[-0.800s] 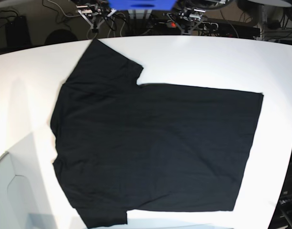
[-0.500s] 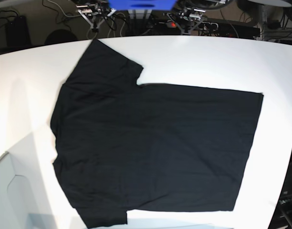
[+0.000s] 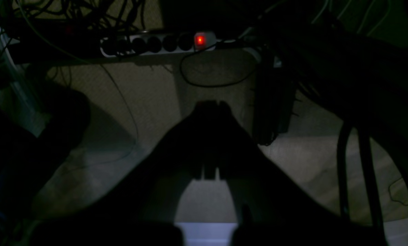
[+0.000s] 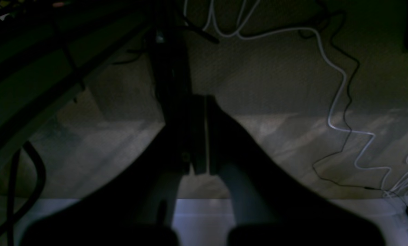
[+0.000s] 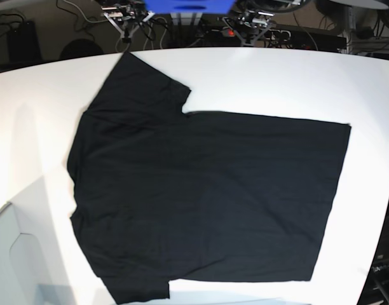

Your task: Fold the T-shirt properly

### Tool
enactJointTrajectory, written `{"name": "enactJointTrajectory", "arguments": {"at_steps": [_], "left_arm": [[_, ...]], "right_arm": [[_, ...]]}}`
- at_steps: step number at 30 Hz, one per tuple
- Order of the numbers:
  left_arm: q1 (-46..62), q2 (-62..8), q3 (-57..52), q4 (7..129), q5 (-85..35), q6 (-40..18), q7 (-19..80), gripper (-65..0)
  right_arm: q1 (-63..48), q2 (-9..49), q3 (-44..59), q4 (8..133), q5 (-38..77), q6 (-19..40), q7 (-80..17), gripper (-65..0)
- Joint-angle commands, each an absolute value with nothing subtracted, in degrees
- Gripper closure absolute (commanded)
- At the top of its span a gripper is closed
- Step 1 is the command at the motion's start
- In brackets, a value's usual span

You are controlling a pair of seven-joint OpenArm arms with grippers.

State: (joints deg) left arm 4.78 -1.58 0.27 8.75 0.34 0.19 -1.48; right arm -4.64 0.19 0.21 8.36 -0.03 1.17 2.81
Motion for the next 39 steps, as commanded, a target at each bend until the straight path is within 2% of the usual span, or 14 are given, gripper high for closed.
{"name": "enactJointTrajectory", "arguments": {"at_steps": [1, 19, 24, 30, 39], "left_arm": [[4.97, -1.71, 0.4, 9.01, 0.22, -0.22, -1.71, -0.1], [6.11, -1.71, 0.04, 9.71, -0.04, -0.22, -2.51, 0.0], [10.86, -2.15, -0.04, 14.46, -0.13, -0.13, -8.31, 0.0], [14.55, -2.24, -0.04, 15.52, -0.13, -0.48, -9.19, 0.0], [26.24, -2.86, 0.04, 33.54, -0.13, -0.57, -8.66, 0.0]], "right_arm": [[-4.97, 0.31, 0.13, 8.4, -0.13, 0.04, 3.12, -0.1], [-5.85, 0.4, 0.13, 8.48, -0.13, 0.04, 3.3, -0.1], [-10.77, 0.31, 0.13, 12.26, -0.13, 0.04, 6.64, -0.1], [-16.92, 0.4, 0.13, 16.92, -0.13, 0.04, 9.1, 0.0], [-27.74, 1.36, 0.48, 30.02, -0.13, 0.04, 10.68, 0.0]]}}
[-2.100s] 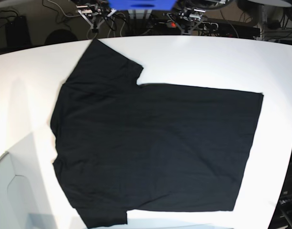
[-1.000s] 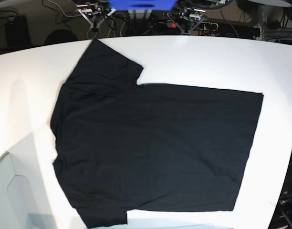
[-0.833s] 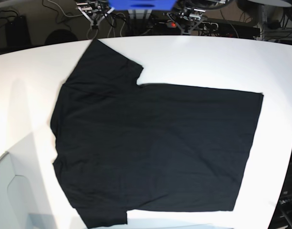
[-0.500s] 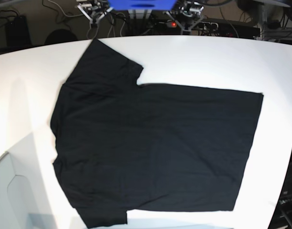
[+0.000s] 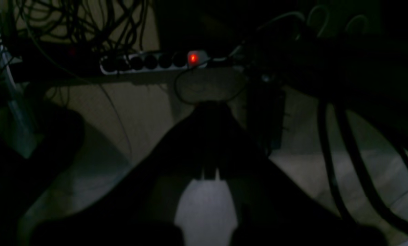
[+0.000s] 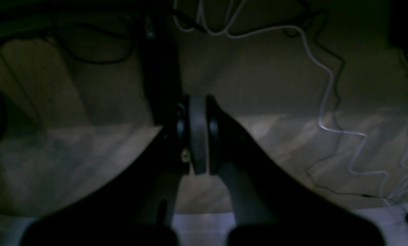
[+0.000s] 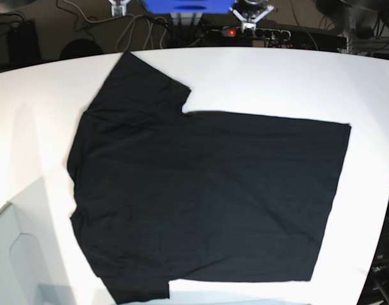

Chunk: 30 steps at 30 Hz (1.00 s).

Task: Fold the T-shirt properly
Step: 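Move both grippers down toward the shirt's shoulder corners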

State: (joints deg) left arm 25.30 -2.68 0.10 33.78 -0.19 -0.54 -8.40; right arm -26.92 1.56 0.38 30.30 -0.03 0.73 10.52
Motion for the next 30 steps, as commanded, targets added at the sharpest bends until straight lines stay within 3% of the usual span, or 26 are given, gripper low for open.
{"name": "enactJointTrajectory", "arguments": {"at_steps": [1, 10, 17, 30], "left_arm": [[27.91, -3.65, 0.22, 35.91, -0.13, -0.57, -8.66, 0.0], [40.31, -4.53, 0.4, 54.9, -0.13, -0.57, -8.57, 0.0], [51.03, -5.67, 0.48, 74.51, -0.04, -0.57, -8.4, 0.0], [62.11, -11.3, 4.09, 99.74, -0.13, -0.13, -8.13, 0.0]], "right_arm": [[-29.41, 2.15, 0.57, 32.22, -0.13, 0.04, 10.68, 0.0], [-41.63, 2.95, 0.75, 49.45, -0.13, 0.04, 10.59, 0.0], [-51.74, 2.42, 6.64, 68.62, -0.13, 0.04, 9.98, 0.0], [-64.84, 0.66, 13.14, 101.76, -0.04, 0.13, 9.98, 0.0]]}}
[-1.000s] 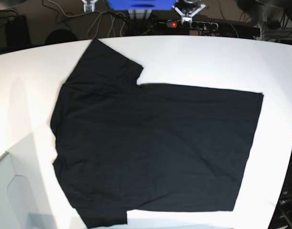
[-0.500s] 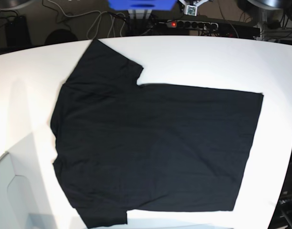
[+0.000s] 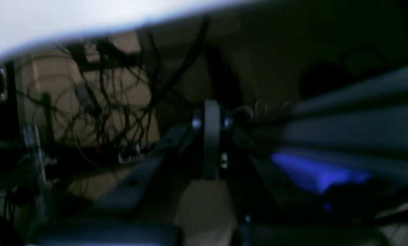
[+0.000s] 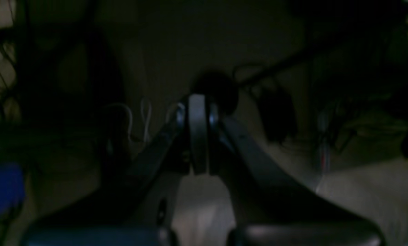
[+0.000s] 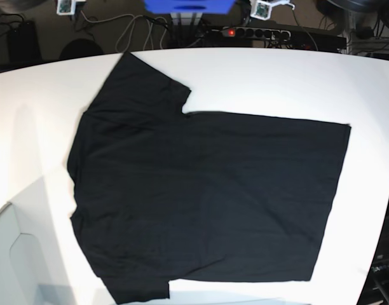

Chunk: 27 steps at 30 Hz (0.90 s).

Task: Fold the T-shirt properly
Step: 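Move both grippers down toward the shirt's shoulder corners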

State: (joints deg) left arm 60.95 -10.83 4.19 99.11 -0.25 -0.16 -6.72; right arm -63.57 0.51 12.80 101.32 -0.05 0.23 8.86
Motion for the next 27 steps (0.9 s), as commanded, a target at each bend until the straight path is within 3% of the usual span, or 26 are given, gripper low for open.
{"name": "enactJointTrajectory", "arguments": {"at_steps": [1, 8, 12, 17, 22, 27], "left_arm": [[62.64, -12.09, 4.09, 101.67, -0.13, -0.13, -7.08, 0.0], [62.55, -14.02, 3.91, 111.69, -0.13, -0.13, -0.31, 0.0], [62.37, -13.58, 1.36, 114.07, -1.89, -0.22, -0.13, 0.0], [59.82, -14.29, -4.26, 114.59, -17.27, -0.66, 0.13, 0.0], [59.21, -19.82, -10.07, 114.68, -32.13, -0.66, 0.13, 0.0], [58.42, -23.08, -14.9, 114.68, -41.27, -0.66, 0.13, 0.0]], "right_arm": [[-64.84, 0.13, 13.67, 103.69, -0.04, 0.13, 9.98, 0.0], [-62.81, -0.75, 14.11, 111.52, -0.04, 0.31, 9.8, 0.0], [-59.21, -0.84, 14.02, 114.42, -0.04, 0.4, 4.18, 0.0], [-54.2, -0.84, 14.02, 116.0, -0.04, 0.4, -1.01, 0.0], [-49.27, -0.84, 14.02, 116.09, -0.04, 0.75, -4.18, 0.0], [-42.95, -2.33, 14.37, 116.09, 4.09, 8.75, -9.89, 0.0]]}}
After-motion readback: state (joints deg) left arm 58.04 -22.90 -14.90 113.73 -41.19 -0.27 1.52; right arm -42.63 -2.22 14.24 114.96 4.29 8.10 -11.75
